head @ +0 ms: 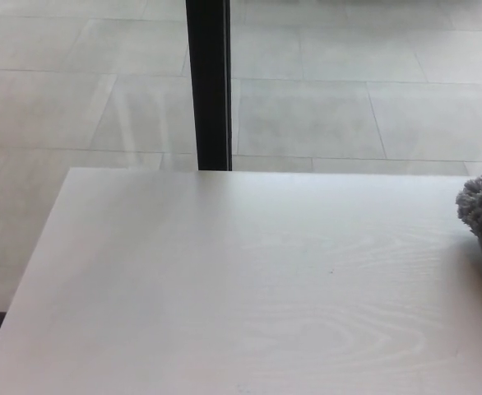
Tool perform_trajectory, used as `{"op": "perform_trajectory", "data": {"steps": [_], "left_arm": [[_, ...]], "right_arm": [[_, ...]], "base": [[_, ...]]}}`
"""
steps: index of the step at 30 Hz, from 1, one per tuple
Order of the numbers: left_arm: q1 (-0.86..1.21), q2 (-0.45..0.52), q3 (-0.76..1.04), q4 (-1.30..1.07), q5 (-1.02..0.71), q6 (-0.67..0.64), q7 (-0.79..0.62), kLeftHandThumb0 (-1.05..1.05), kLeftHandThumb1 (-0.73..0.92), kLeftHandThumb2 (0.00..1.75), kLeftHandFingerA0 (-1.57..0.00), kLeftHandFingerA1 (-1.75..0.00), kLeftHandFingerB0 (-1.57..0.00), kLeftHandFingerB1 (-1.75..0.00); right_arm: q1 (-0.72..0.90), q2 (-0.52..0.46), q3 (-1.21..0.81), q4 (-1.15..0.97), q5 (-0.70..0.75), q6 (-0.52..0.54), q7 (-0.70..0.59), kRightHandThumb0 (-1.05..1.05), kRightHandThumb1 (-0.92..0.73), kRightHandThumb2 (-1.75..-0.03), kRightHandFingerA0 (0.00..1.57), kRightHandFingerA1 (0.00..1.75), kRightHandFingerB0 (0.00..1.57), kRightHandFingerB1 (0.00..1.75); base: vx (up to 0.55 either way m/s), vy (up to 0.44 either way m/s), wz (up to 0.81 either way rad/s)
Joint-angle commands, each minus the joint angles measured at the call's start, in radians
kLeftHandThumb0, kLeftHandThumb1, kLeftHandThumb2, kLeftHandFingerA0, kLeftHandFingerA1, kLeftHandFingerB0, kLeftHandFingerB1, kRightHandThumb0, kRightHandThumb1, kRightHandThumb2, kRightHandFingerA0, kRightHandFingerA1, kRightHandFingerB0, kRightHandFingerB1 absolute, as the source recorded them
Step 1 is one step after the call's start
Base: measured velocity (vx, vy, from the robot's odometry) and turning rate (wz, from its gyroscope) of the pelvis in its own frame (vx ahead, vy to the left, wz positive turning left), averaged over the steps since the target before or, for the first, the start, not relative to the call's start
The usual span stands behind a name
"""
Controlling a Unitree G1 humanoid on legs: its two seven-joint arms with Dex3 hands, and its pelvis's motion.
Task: The robot uses its right hand to pick up the duster kept in the middle of the desk and use it to wipe the desk by swiping its surface twice
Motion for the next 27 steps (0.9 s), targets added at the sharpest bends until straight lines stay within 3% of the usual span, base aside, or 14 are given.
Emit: {"op": "perform_trajectory", "data": {"steps": [1, 7, 8, 12, 13, 14, 17, 19, 20, 21, 22, 24, 25, 27], "left_arm": [[0.025, 0.017, 0.001, 0.007, -0.004, -0.025, -0.001, -0.53, 0.61, 0.58, -0.44, -0.53, -0.46, -0.41], [0.026, 0.014, -0.001, 0.009, 0.0, -0.016, 0.016, -0.52, 0.59, 0.58, -0.49, -0.54, -0.5, -0.42], [0.023, 0.012, 0.001, 0.011, -0.002, -0.013, 0.017, -0.51, 0.59, 0.58, -0.48, -0.54, -0.49, -0.41], [0.02, 0.009, 0.006, 0.017, -0.008, -0.016, 0.005, -0.53, 0.59, 0.58, -0.44, -0.54, -0.45, -0.41], [0.017, 0.004, 0.011, 0.016, -0.015, -0.012, 0.0, -0.53, 0.59, 0.58, -0.43, -0.55, -0.46, -0.42], [0.018, 0.003, 0.011, 0.016, -0.014, -0.013, 0.004, -0.54, 0.61, 0.58, -0.44, -0.53, -0.46, -0.41], [0.027, 0.004, 0.022, 0.015, -0.026, -0.004, -0.002, -0.54, 0.62, 0.58, -0.41, -0.54, -0.42, -0.41], [0.029, 0.013, 0.024, 0.017, -0.025, -0.001, 0.002, -0.55, 0.62, 0.59, -0.41, -0.54, -0.43, -0.41], [0.03, 0.017, 0.024, 0.019, -0.023, 0.002, 0.013, -0.58, 0.5, 0.91, -0.39, -0.61, -0.32, -0.52], [0.028, 0.021, 0.023, 0.02, -0.021, 0.005, 0.023, -0.54, 0.65, 0.59, -0.42, -0.52, -0.43, -0.41], [0.023, 0.023, 0.024, 0.024, -0.021, 0.015, 0.039, -0.52, 0.63, 0.59, -0.44, -0.52, -0.44, -0.41], [0.021, 0.024, 0.024, 0.025, -0.021, 0.021, 0.045, -0.52, 0.63, 0.59, -0.44, -0.52, -0.44, -0.41], [0.019, 0.025, 0.021, 0.029, -0.016, 0.024, 0.058, -0.51, 0.65, 0.59, -0.46, -0.52, -0.46, -0.41], [0.008, 0.027, 0.023, 0.039, -0.015, 0.035, 0.085, -0.49, 0.61, 0.58, -0.52, -0.56, -0.53, -0.45]], "right_arm": [[0.385, 0.078, -0.604, -0.326, 0.313, -0.021, 0.078, -1.02, -0.7, -1.07, 0.0, 0.4, 0.0, 0.14], [0.486, 0.206, -0.82, -0.257, 0.392, -0.08, -0.048, -0.95, -0.68, -1.05, 0.0, 0.42, 0.08, 0.46], [0.488, 0.237, -0.85, -0.242, 0.412, -0.081, -0.08, -0.82, -0.81, -0.65, 0.0, 0.32, 0.03, 0.55], [0.496, 0.305, -0.879, -0.056, 0.441, -0.214, -0.199, -0.85, -0.64, -1.03, 0.0, 0.46, 0.11, 0.55], [0.484, 0.311, -0.892, -0.005, 0.464, -0.245, -0.198, -0.83, -0.79, -0.64, 0.0, 0.59, 0.12, 0.55], [0.459, 0.322, -0.915, 0.042, 0.495, -0.277, -0.21, -0.91, -0.64, -0.99, 0.01, 0.6, 0.13, 0.59], [0.393, 0.339, -1.001, 0.198, 0.603, -0.349, -0.191, -0.73, -0.79, -0.61, 0.0, 1.0, 0.16, 0.6], [0.379, 0.346, -1.035, 0.306, 0.651, -0.389, -0.14, -0.73, -0.79, -0.62, 0.07, 0.98, 0.17, 0.59], [0.375, 0.355, -1.051, 0.394, 0.671, -0.425, -0.122, -0.67, -0.77, -0.63, 0.29, 1.14, 0.26, 0.6], [0.371, 0.374, -1.069, 0.427, 0.686, -0.422, -0.126, -0.63, -0.75, -0.65, 0.43, 1.41, 0.28, 0.66], [0.365, 0.386, -1.088, 0.445, 0.702, -0.391, -0.13, -0.67, -0.59, -1.01, 0.53, 1.01, 0.23, 0.66], [0.361, 0.386, -1.1, 0.461, 0.703, -0.387, -0.127, -0.67, -0.59, -1.01, 0.53, 1.01, 0.23, 0.66], [0.359, 0.389, -1.116, 0.476, 0.714, -0.364, -0.128, -0.69, -0.74, -0.62, 0.36, 1.28, 0.23, 0.78], [0.366, 0.393, -1.123, 0.553, 0.705, -0.314, -0.141, -0.75, -0.76, -0.64, 0.46, 1.25, 0.18, 0.92]], "base": [[0.0, 0.0, 0.0], [0.0, 0.0, 0.0], [0.0, 0.0, 0.0], [0.0, 0.0, 0.0], [0.0, 0.0, 0.0], [0.0, 0.0, 0.0], [0.0, 0.0, 0.0], [0.0, 0.0, 0.0], [0.0, 0.0, 0.0], [0.0, 0.0, 0.0], [0.0, 0.0, 0.0], [0.0, 0.0, 0.0], [0.0, 0.0, 0.0], [0.0, 0.0, 0.0]]}}
